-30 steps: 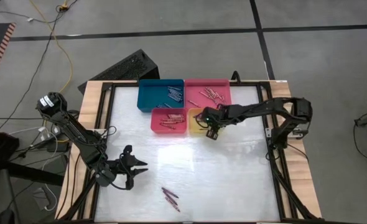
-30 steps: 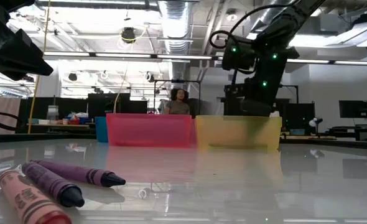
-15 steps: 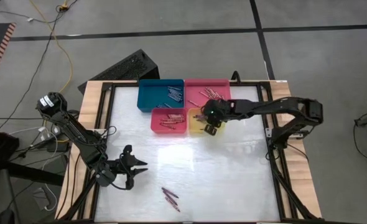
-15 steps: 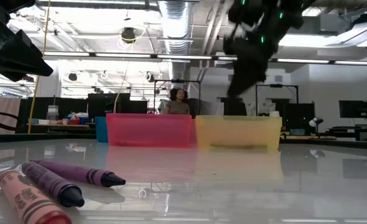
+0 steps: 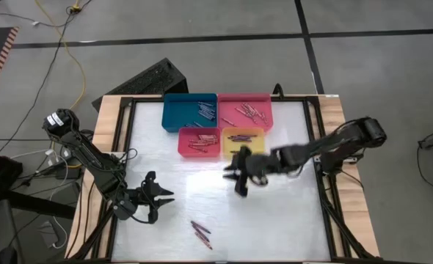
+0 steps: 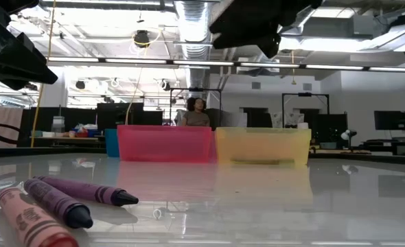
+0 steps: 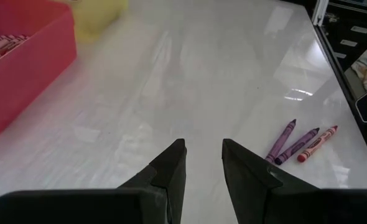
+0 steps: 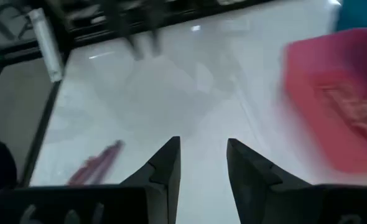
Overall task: Sort crayons
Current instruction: Put the violet crayon into the yellow bin
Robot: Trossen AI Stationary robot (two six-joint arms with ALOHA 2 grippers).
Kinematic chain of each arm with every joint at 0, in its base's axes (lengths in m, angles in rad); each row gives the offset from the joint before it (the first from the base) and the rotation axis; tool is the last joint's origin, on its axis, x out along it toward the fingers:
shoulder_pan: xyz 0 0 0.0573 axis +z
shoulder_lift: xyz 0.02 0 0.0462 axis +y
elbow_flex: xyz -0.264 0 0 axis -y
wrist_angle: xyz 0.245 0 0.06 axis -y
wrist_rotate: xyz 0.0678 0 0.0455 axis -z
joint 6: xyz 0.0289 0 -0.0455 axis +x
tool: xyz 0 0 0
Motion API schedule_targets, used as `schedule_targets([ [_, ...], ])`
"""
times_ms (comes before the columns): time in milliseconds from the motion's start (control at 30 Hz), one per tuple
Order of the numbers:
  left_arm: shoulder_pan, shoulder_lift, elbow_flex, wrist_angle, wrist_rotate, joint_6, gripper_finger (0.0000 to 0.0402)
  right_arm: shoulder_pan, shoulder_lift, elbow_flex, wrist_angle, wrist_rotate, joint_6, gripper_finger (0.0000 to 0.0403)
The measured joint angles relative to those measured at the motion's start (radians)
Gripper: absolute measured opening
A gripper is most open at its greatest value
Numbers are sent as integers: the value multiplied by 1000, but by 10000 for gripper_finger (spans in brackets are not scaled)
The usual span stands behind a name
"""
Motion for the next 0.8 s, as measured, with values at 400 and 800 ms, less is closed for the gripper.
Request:
schedule_targets([
  [400,0,0,0,0,6,-5,94,300,427,199,229,262,62,127],
  [800,0,0,0,0,50,-8,94,342,811,715,-188,304,107,127],
])
